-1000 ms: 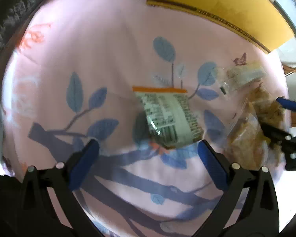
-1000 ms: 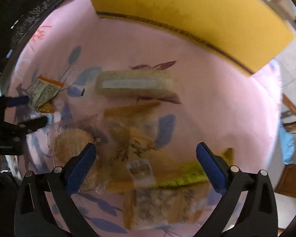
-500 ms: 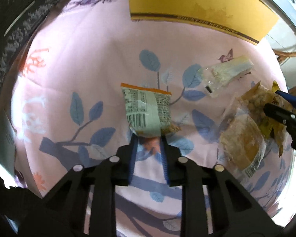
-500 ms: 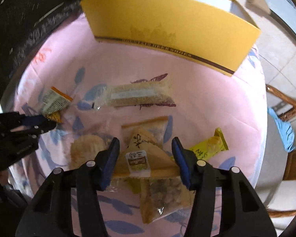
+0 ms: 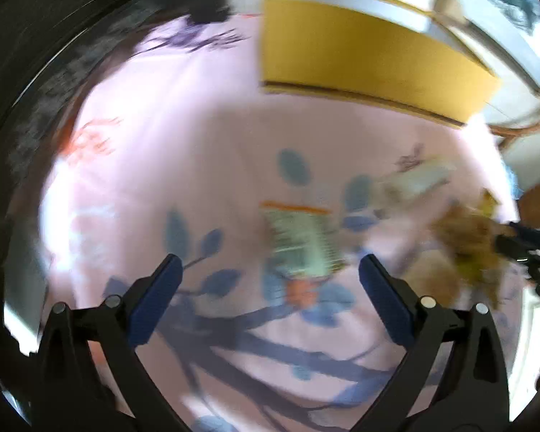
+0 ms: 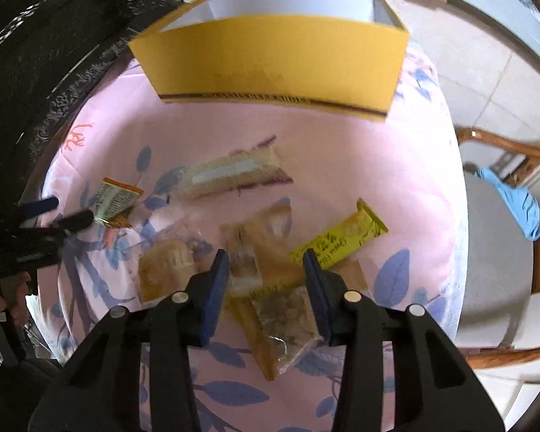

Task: Organize snacks
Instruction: 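Grasp white-label pack with left tool while right tool grasps brown nut bag, drop in box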

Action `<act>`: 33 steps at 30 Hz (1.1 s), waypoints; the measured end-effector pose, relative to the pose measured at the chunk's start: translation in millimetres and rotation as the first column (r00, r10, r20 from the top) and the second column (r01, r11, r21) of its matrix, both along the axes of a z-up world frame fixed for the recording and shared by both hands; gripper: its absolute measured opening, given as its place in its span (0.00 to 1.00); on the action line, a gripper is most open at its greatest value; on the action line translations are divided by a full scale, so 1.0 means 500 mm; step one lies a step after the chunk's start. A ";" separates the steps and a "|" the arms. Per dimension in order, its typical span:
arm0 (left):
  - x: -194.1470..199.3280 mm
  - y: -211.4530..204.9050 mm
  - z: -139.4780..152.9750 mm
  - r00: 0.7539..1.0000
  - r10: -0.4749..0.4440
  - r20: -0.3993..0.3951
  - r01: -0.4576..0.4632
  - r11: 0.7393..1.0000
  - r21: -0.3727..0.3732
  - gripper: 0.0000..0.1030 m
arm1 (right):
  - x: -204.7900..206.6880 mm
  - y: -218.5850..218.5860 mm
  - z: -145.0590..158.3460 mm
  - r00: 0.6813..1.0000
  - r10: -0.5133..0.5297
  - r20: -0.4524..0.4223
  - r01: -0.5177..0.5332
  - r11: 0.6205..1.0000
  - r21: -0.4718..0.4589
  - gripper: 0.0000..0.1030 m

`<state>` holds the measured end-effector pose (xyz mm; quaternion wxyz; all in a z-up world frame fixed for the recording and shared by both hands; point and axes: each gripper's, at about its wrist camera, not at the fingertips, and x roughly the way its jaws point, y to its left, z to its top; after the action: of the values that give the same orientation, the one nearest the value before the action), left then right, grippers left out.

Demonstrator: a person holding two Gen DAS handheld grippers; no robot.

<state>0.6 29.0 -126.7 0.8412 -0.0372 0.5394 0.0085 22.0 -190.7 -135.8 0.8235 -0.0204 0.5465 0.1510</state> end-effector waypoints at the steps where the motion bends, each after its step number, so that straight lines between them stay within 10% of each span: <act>1: 0.006 -0.010 0.005 1.000 -0.014 -0.003 0.014 1.000 0.026 0.98 | -0.003 -0.007 -0.004 1.000 0.000 -0.013 0.000 1.000 0.003 0.43; 3: 0.019 -0.030 0.000 0.999 -0.038 -0.020 0.040 0.994 0.102 0.98 | -0.011 -0.014 -0.007 1.000 0.002 -0.029 -0.003 0.999 -0.035 0.72; 6: 0.044 -0.043 -0.050 0.993 -0.041 -0.108 0.056 0.988 0.143 0.98 | -0.018 -0.036 0.002 1.000 -0.013 0.010 0.014 0.997 -0.075 0.86; 11: 0.053 -0.031 -0.100 0.986 -0.068 -0.155 0.063 0.997 -0.037 0.92 | 0.026 0.001 0.014 0.988 0.101 0.119 -0.081 0.983 -0.165 0.94; 14: 0.050 -0.041 -0.087 0.983 -0.130 -0.128 0.133 0.991 0.014 0.55 | 0.053 0.055 -0.021 0.967 0.229 0.109 -0.206 0.960 -0.187 0.94; 16: 0.053 -0.036 -0.082 0.982 -0.129 -0.135 0.128 0.992 -0.012 0.53 | 0.074 0.073 -0.059 0.965 0.255 0.055 -0.241 0.953 -0.182 0.70; 17: 0.055 -0.029 -0.080 0.984 -0.119 -0.136 0.116 0.993 -0.034 0.52 | 0.083 0.077 -0.079 0.965 0.261 0.005 -0.258 0.956 -0.142 0.43; 29: 0.040 0.004 0.048 0.992 -0.119 -0.030 0.110 0.970 -0.217 0.51 | 0.062 0.013 0.022 0.999 0.051 0.004 -0.051 0.999 0.016 0.37; 33: 0.087 -0.012 0.145 0.993 -0.105 0.052 0.112 0.985 -0.132 0.51 | 0.079 -0.028 0.137 0.993 -0.042 0.114 0.024 0.987 0.156 0.37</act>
<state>43.9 23.2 -54.3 0.8480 -0.0648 0.5207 -0.0747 61.3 -204.8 -67.5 0.8555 0.0437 0.4844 0.1777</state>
